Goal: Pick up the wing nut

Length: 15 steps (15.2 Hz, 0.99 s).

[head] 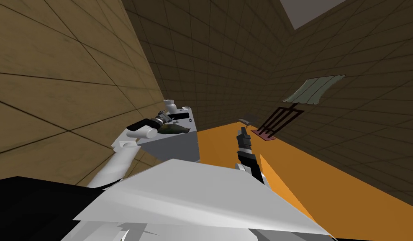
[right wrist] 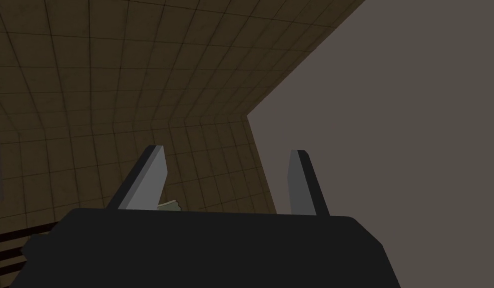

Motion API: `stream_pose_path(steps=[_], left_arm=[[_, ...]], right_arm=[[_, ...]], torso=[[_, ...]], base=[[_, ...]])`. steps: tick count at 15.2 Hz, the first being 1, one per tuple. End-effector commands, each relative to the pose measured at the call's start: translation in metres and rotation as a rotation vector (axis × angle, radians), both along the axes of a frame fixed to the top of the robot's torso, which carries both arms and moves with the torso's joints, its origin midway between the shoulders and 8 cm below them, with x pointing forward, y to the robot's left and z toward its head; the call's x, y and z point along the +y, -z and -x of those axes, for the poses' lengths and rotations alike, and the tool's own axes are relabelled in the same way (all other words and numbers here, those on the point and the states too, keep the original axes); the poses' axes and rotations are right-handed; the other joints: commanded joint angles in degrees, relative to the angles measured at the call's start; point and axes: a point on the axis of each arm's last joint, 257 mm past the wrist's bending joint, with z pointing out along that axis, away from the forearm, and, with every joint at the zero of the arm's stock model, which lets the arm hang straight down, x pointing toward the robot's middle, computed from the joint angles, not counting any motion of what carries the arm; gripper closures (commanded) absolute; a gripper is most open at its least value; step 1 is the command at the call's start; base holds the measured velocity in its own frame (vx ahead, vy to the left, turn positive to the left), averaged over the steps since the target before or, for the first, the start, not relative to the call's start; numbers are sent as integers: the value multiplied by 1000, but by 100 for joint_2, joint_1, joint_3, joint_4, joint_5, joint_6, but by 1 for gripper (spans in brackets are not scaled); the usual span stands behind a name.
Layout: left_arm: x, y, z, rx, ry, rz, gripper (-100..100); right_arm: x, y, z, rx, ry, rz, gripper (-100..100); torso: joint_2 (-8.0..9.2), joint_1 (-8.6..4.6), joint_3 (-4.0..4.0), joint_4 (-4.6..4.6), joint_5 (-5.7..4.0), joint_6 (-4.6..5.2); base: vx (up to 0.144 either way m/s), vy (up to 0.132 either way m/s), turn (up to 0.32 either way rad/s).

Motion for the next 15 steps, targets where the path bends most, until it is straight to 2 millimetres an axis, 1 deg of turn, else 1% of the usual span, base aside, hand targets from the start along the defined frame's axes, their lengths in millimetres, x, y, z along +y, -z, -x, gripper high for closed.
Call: stream_pose_path(steps=[1, 2, 3, 5, 6, 7, 9, 10, 11, 13, 14, 15], left_arm=[[4, 8, -2, 42, -7, 19, -100], [4, 10, -1, 47, -8, 20, -100], [12, 6, -5, 62, -12, 50, -100], [13, 16, -4, 100, -19, 56, -100], [14, 16, -4, 103, -20, 56, -100], [22, 15, -7, 127, -28, 87, -100], [23, 24, -5, 161, -35, 92, -100], [23, 24, -5, 161, -35, 92, -100], [31, 23, -7, 184, -45, 121, -100], [32, 32, -5, 221, -53, 127, -100], [32, 32, -5, 221, -53, 127, -100], [40, 32, -6, 248, -65, 155, -100]], right_arm=[[0, 0, 0, 0, 0, 0, 0], [0, 0, 0, 0, 0, 0, 0], [0, 0, 0, 0, 0, 0, 0], [0, 0, 0, 0, 0, 0, 0], [0, 0, 0, 0, 0, 0, 0], [0, 0, 0, 0, 0, 0, 0], [0, 0, 0, 0, 0, 0, 0], [0, 0, 0, 0, 0, 0, 0], [0, 0, 0, 0, 0, 0, 0], [0, 0, 0, 0, 0, 0, 0], [0, 0, 0, 0, 0, 0, 0], [0, 0, 0, 0, 0, 0, 0]], torso=[[0, 0, 0, 0, 0, 0], [0, 1, 0, 0, 1, -2], [0, 1, 0, 0, 1, -4], [-1, 0, -1, 0, 0, 0], [-1, 1, -1, 0, 1, -3], [-1, 2, 0, 0, 1, -4], [-2, 1, -1, -1, 1, 0], [-2, 2, -1, 0, 1, -3], [-1, 2, -1, 0, 1, -5], [-2, 2, -1, -1, 0, 0], [-2, 3, -1, -1, 1, -3], [-2, 3, -1, 0, 1, -5]], base=[[-5, 1, -66], [0, 0, 0], [-2, -3, -143], [-3, 3, -100], [0, 0, 0], [-1, -2, -121], [-2, 3, -104], [0, 0, 0], [0, 0, -114], [0, 5, -111], [1, 5, 11], [2, 0, -108]])
